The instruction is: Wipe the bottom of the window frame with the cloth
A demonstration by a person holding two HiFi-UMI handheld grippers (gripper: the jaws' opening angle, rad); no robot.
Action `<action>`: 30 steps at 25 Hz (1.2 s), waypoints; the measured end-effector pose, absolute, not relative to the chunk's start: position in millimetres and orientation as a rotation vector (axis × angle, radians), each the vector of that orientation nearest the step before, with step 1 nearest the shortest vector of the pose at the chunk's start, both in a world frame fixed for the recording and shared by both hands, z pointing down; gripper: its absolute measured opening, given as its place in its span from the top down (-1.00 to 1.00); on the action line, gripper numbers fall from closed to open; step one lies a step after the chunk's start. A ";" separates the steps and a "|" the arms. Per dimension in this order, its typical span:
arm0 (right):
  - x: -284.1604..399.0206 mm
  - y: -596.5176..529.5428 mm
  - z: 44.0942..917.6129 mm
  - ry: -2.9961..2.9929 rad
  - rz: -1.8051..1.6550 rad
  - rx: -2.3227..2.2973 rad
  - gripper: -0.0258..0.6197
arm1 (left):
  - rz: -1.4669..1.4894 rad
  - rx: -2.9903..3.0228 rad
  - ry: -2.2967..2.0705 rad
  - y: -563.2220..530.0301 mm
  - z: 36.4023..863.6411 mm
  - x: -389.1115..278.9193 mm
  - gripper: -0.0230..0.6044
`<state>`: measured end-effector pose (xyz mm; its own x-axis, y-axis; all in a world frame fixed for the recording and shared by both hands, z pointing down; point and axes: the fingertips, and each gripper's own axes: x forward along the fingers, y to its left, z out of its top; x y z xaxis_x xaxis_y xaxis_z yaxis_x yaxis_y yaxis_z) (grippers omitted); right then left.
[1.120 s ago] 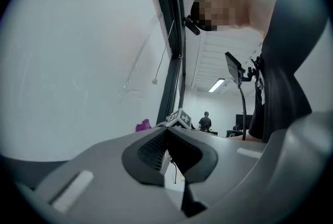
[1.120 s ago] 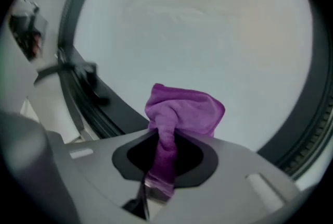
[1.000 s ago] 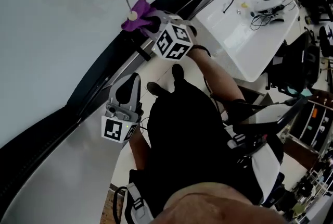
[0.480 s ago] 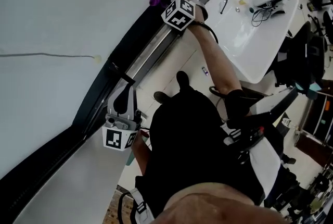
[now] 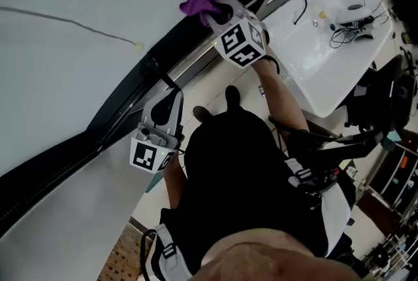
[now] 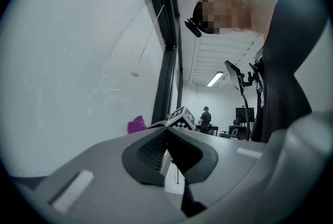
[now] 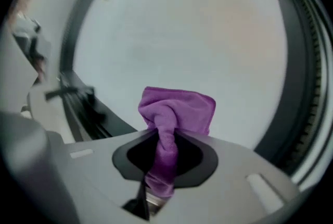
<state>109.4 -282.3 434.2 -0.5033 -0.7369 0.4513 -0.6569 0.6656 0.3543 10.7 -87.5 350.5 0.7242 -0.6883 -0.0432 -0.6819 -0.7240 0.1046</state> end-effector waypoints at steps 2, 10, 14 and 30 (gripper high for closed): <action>35.7 -244.9 433.2 -2.461 -0.226 0.838 0.69 | -0.132 2.837 -1.123 -89.4 350.7 10.2 0.92; 36.2 -265.7 496.7 -2.289 -0.274 0.803 0.69 | -0.155 2.830 -1.159 -88.4 350.4 3.7 0.92; 144.4 -332.1 498.5 -2.080 -0.222 1.054 0.69 | -0.151 2.823 -1.160 -91.1 351.9 3.8 0.92; 189.5 -290.7 449.3 -2.271 -0.028 1.219 0.69 | -0.118 2.906 -0.996 -97.6 346.1 46.0 0.92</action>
<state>189.5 -290.7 449.3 -0.4327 -0.7746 0.4613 -0.7631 0.5871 0.2702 46.0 -97.6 346.1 0.7874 -0.6144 -0.0505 -0.6093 -0.7880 0.0884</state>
